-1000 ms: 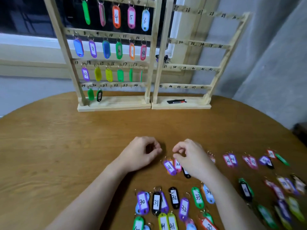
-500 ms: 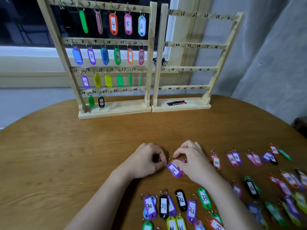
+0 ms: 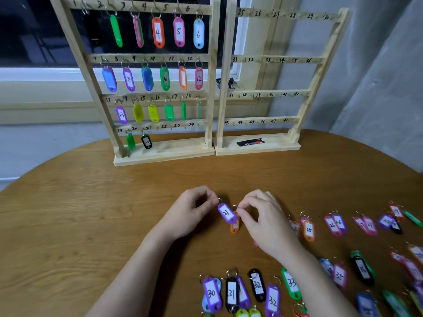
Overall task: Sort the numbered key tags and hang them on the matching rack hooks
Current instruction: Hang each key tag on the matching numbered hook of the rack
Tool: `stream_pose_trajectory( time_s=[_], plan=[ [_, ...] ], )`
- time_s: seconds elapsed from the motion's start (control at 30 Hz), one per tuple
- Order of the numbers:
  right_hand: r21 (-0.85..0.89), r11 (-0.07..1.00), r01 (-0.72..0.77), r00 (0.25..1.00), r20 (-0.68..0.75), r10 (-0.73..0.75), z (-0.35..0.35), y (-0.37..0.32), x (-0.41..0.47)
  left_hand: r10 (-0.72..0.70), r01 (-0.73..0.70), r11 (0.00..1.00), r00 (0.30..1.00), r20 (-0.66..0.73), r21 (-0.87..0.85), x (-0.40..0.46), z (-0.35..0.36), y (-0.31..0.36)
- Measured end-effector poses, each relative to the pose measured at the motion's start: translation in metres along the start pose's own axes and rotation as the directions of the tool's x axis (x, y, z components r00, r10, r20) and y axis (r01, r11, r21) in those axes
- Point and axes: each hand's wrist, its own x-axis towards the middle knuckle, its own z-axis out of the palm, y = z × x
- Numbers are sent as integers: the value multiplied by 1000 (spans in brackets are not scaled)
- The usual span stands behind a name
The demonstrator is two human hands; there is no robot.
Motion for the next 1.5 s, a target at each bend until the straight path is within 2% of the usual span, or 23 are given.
stream_pose_trajectory(
  time_s=[0.17,0.23,0.3,0.33,0.43,0.63,0.87,0.97,1.2,1.37,1.5],
  plan=[
    [51,998,46,998,-38,-44,4,-7,16,-32,24,996,996,-89,-88,1,-15,2],
    [241,970,27,998,-54,-14,7,-11,27,-50,32,992,988,-147,-121,3,-23,1],
    [476,879,-34,999,-13,45,9,-20,37,-70,44,990,978,-198,-134,5,-35,-1],
    [523,851,-49,999,16,48,9,-25,44,-82,53,989,974,-212,-138,7,-41,-2],
    [507,861,-31,997,78,-10,13,-36,64,-123,76,983,949,-289,-168,18,-58,-8],
    [581,811,-63,992,123,-12,22,-70,112,-170,73,981,765,-622,-178,55,-87,-19],
    [702,688,-184,978,203,55,41,-103,159,-146,109,989,612,-777,-100,90,-109,-33],
    [648,757,-81,993,115,9,49,-112,181,-109,156,987,570,-815,-23,99,-111,-38],
    [553,831,-55,994,105,-4,66,-126,218,-78,283,955,533,-842,90,107,-121,-42],
    [520,850,-84,995,86,46,79,-133,229,-109,359,924,575,-811,131,102,-128,-43],
    [528,841,-116,993,92,79,85,-141,233,-79,414,884,591,-802,218,99,-132,-39]
  ],
)
